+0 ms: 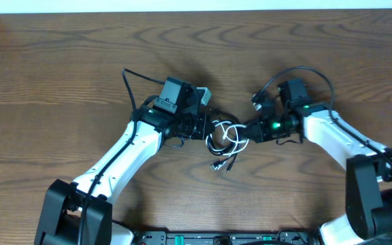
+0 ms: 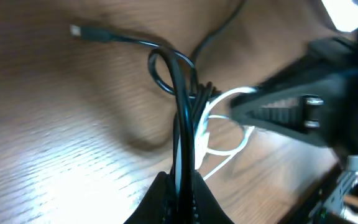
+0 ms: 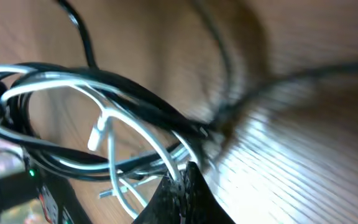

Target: Untangle cables

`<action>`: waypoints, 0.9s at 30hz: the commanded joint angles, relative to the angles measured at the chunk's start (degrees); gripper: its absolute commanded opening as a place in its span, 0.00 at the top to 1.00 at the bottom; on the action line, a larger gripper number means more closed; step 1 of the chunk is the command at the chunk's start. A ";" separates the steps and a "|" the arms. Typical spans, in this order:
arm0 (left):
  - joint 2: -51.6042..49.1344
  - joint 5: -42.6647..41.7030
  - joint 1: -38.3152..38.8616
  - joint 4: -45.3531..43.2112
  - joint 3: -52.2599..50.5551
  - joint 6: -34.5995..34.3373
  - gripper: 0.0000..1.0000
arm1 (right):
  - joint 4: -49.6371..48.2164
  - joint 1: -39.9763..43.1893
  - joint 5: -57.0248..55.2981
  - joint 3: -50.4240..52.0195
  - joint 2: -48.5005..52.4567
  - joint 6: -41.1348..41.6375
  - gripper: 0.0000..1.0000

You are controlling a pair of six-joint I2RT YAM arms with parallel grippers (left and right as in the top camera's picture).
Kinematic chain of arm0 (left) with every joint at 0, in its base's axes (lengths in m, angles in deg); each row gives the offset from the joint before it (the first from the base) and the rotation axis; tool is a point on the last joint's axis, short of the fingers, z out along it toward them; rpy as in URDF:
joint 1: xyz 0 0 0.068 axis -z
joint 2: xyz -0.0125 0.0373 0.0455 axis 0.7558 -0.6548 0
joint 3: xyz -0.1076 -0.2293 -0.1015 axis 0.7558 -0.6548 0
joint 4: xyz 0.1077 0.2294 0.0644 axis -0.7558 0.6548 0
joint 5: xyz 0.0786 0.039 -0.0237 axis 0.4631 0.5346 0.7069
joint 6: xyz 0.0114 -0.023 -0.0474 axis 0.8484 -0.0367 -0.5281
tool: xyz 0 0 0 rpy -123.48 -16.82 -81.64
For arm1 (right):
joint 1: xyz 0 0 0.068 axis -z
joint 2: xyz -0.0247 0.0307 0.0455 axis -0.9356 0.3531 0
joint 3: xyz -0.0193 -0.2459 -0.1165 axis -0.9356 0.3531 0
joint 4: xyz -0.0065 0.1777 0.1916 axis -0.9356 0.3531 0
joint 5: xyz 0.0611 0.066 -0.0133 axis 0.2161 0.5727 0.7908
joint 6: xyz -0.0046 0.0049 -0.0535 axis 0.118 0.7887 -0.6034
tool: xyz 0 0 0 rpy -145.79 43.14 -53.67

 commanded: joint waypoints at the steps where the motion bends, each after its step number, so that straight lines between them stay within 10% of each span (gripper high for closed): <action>1: 0.31 2.84 -1.42 -1.62 0.90 -6.88 0.92 | 2.34 3.93 -0.79 -0.20 -3.78 2.80 0.99; 17: 0.31 -9.18 -1.46 -17.68 0.90 -10.05 0.93 | -3.72 -0.68 -6.38 12.02 -3.87 23.37 0.99; 27: 0.31 -16.24 -1.46 -25.35 0.90 -10.05 0.92 | -2.67 -0.09 10.10 10.01 -4.74 1.97 0.90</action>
